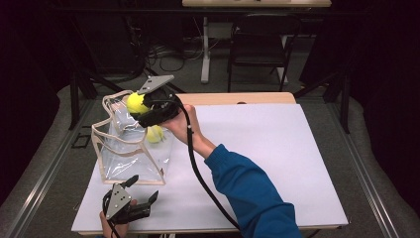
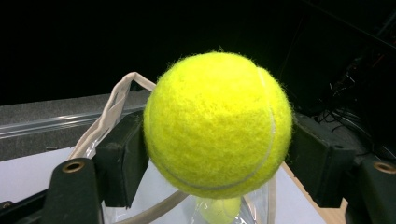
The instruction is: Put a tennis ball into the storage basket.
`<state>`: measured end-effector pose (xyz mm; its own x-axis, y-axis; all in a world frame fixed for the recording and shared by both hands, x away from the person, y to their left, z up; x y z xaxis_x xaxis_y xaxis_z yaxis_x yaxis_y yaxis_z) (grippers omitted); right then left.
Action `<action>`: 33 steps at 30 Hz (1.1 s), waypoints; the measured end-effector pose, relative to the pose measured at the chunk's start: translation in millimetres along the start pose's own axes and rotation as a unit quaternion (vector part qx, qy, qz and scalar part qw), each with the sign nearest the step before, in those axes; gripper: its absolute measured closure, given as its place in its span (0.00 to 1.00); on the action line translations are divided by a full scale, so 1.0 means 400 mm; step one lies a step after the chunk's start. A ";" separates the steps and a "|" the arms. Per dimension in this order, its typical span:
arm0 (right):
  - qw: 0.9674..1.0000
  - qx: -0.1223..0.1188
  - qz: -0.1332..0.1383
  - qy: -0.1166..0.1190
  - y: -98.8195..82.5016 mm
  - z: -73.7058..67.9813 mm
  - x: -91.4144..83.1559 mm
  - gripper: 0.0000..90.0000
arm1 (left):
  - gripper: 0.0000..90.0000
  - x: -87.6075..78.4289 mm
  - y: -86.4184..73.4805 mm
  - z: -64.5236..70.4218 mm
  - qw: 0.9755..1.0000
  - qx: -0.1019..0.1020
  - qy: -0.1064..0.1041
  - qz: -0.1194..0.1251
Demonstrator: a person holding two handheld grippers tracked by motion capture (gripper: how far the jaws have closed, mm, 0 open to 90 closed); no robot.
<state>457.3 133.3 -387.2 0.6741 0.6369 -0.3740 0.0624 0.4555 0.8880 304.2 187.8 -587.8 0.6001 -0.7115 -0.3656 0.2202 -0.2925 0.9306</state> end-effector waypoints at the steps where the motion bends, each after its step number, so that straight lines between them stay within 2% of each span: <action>1: 1.000 0.000 0.000 0.001 -0.001 -0.002 0.000 0.29 | 0.18 0.000 0.000 0.000 1.000 -0.001 0.000 0.001; 10: 1.000 -0.002 0.000 0.004 0.001 -0.008 -0.001 0.29 | 0.18 -0.001 0.000 0.000 1.000 -0.003 0.000 0.002; 27: 1.000 -0.010 -0.002 0.018 0.009 -0.040 0.012 0.29 | 0.18 -0.003 -0.001 0.000 1.000 -0.003 -0.001 0.002; 33: 1.000 -0.006 -0.007 0.022 0.002 -0.047 0.020 0.29 | 0.18 -0.007 0.001 0.000 1.000 -0.001 0.001 0.003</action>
<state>449.1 150.6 -394.3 0.6398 0.6572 -0.3985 0.0633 0.4717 0.8795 302.4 189.7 -586.5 0.6024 -0.7126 -0.3595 0.2183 -0.2861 0.9330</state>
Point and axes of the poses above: each handheld gripper's, and its own axes: x roughly forward along the jaws, y roughly out of its top, z roughly to its right, the point moved 9 cm from there along x, roughly forward along the jaws, and after that the axes turned 15 degrees about -y, right-handed, at the moved point
